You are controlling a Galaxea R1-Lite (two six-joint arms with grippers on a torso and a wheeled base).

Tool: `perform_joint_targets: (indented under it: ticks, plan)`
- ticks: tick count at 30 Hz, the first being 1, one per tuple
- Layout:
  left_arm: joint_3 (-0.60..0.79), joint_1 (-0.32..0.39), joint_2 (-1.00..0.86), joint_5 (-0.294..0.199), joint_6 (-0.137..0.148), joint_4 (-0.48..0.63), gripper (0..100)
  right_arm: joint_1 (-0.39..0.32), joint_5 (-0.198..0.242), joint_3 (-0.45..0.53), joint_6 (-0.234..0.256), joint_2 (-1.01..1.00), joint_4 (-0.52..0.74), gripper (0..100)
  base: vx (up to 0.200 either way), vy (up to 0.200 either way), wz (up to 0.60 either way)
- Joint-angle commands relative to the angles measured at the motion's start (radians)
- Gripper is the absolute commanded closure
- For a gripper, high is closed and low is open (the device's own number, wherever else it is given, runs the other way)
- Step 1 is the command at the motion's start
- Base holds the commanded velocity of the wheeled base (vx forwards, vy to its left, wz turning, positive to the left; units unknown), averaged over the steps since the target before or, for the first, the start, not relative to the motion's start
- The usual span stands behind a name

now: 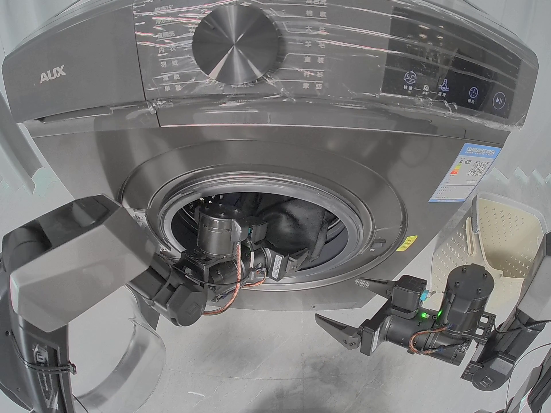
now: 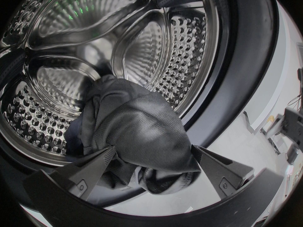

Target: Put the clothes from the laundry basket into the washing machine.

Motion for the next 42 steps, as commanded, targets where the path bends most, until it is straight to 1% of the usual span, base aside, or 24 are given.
perform_joint_targets:
  ticks: [1, 2, 5, 6, 11, 12, 13, 14, 16, 17, 18, 19, 20, 21, 24, 27, 30, 32, 33, 38, 42]
  plan:
    - [-0.075, 0.028, 0.125, 0.019, 0.026, -0.008, 0, 0.0, 0.001, 0.0, 0.0, 0.001, 0.0, 0, 0.0, 0.0, 0.0]
    - [-0.087, 0.03, 0.137, 0.021, 0.032, -0.008, 0, 0.0, 0.001, -0.001, 0.0, 0.001, 0.0, 0, 0.0, 0.0, 0.0]
    - [-0.107, 0.03, 0.162, 0.026, 0.033, -0.015, 0, 0.0, 0.001, -0.001, 0.0, 0.001, 0.0, 0, 0.0, 0.0, 0.0]
    - [-0.107, 0.03, 0.162, 0.026, 0.033, -0.015, 100, 0.0, 0.001, -0.001, 0.0, 0.001, 0.0, 0, 0.0, 0.0, 0.0]
    - [-0.152, 0.033, 0.177, 0.027, 0.027, -0.025, 100, 0.0, 0.001, -0.003, 0.0, 0.001, -0.002, 0, 0.0, 0.0, 0.0]
    - [-0.181, 0.041, 0.188, 0.039, 0.023, -0.028, 100, 0.0, 0.001, -0.003, 0.0, 0.001, -0.002, 0, 0.0, 0.0, 0.0]
    - [-0.181, 0.041, 0.188, 0.039, 0.023, -0.028, 100, 0.0, 0.001, -0.003, 0.0, 0.001, -0.002, 0, 0.0, 0.0, 0.0]
    - [-0.242, 0.051, 0.21, 0.067, 0.012, -0.034, 100, 0.0, 0.001, -0.003, 0.0, 0.002, 0.0, 0, 0.0, 0.0, 0.0]
    - [-0.313, 0.059, 0.245, 0.104, -0.014, -0.055, 100, 0.0, 0.001, -0.004, 0.0, 0.002, -0.002, 0, 0.0, 0.0, 0.0]
    - [-0.331, 0.061, 0.254, 0.11, -0.019, -0.061, 100, 0.0, 0.001, -0.004, 0.0, 0.002, -0.002, 0, 0.0, 0.0, 0.0]
    - [-0.388, 0.067, 0.282, 0.13, -0.033, -0.078, 100, 0.0, 0.001, -0.007, 0.0, 0.002, -0.002, 0, 0.0, 0.0, 0.0]
    - [-0.42, 0.068, 0.3, 0.141, -0.037, -0.087, 100, 0.0, 0.001, -0.009, 0.0, 0.002, -0.002, 0, 0.0, 0.0, 0.0]
    - [-0.434, 0.068, 0.306, 0.144, -0.037, -0.089, 100, 0.0, 0.001, -0.009, 0.0, 0.001, -0.002, 0, 0.0, 0.0, 0.0]
    - [-0.501, 0.076, 0.346, 0.161, -0.042, -0.104, 100, 0.0, 0.001, -0.009, 0.0, 0.002, -0.002, 0, 0.0, 0.0, 0.0]
    - [-0.604, 0.087, 0.404, 0.187, -0.042, -0.117, 100, 0.0, 0.001, -0.01, 0.0, 0.002, -0.002, 0, 0.0, 0.0, 0.0]
    - [-0.754, 0.101, 0.467, 0.222, -0.042, -0.118, 100, 0.0, 0.001, -0.01, 0.0, 0.002, -0.002, 0, 0.0, 0.0, 0.0]
    - [-0.88, 0.11, 0.515, 0.23, -0.043, -0.112, 100, 0.0, 0.001, -0.01, 0.0, 0.002, -0.002, 0, 0.0, 0.0, 0.0]
    - [-0.905, 0.113, 0.523, 0.23, -0.043, -0.11, 100, 0.0, 0.001, -0.01, 0.0, 0.002, -0.002, 0, 0.0, 0.0, 0.0]
    - [-0.955, 0.119, 0.541, 0.23, -0.043, -0.107, 100, 0.0, 0.001, -0.01, 0.0, 0.002, -0.002, 0, 0.0, 0.0, 0.0]
    - [-0.952, 0.121, 0.542, 0.23, -0.047, -0.109, 100, 0.002, 0.001, -0.013, 0.0, 0.008, -0.002, 0, 0.0, 0.0, 0.0]
    - [-0.879, 0.107, 0.504, 0.236, -0.068, -0.107, 100, 0.0, 0.001, -0.013, 0.001, 0.011, -0.002, 0, 0.0, 0.0, 0.0]
